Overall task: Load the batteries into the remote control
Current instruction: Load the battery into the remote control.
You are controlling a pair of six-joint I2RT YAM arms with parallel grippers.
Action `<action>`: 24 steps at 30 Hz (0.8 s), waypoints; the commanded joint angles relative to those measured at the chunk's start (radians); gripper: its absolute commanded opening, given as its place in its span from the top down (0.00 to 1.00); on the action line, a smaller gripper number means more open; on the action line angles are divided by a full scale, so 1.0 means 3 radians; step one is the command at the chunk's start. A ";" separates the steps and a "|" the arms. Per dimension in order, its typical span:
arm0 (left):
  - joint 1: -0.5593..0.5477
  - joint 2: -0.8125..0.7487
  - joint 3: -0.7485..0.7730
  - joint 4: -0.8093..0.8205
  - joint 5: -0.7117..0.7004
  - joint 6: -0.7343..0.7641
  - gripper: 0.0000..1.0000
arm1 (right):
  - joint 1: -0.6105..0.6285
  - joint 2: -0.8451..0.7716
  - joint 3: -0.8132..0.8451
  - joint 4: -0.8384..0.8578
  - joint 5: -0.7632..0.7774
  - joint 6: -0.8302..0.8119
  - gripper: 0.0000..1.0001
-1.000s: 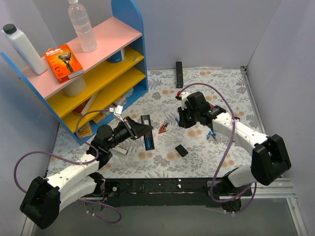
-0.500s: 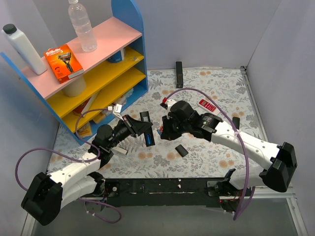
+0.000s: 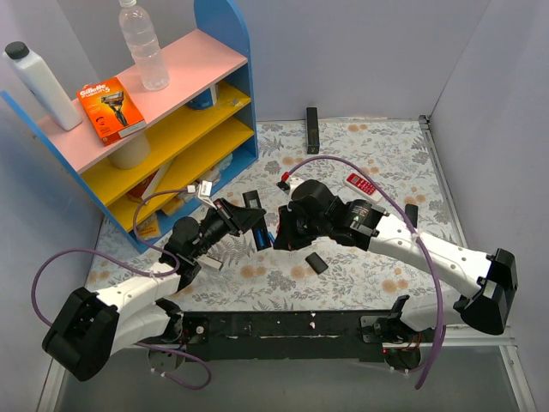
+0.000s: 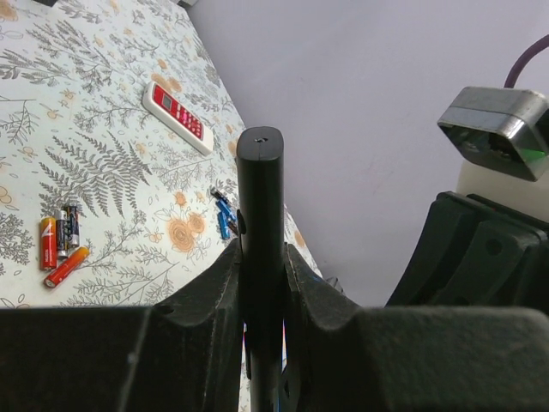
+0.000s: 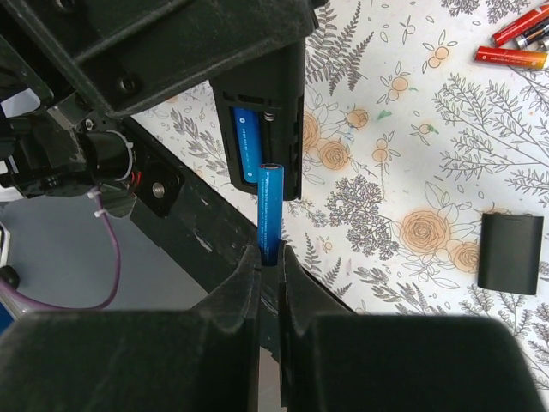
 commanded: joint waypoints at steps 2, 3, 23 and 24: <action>-0.0023 0.0023 -0.0034 0.0249 -0.0172 -0.0071 1.00 | 0.0021 0.0073 0.0164 0.0004 -0.0047 0.0186 0.99; -0.0023 0.0023 -0.0029 0.0255 -0.0183 -0.0086 1.00 | 0.0021 0.0104 0.0174 0.0009 -0.0058 0.0202 0.99; -0.0233 0.0115 -0.0110 0.0377 -0.0530 -0.0419 1.00 | 0.0027 0.0370 0.0419 -0.0216 0.0197 0.0340 0.98; -0.0248 0.0115 -0.0110 0.0388 -0.0535 -0.0439 1.00 | 0.0027 0.0370 0.0419 -0.0211 0.0249 0.0340 0.97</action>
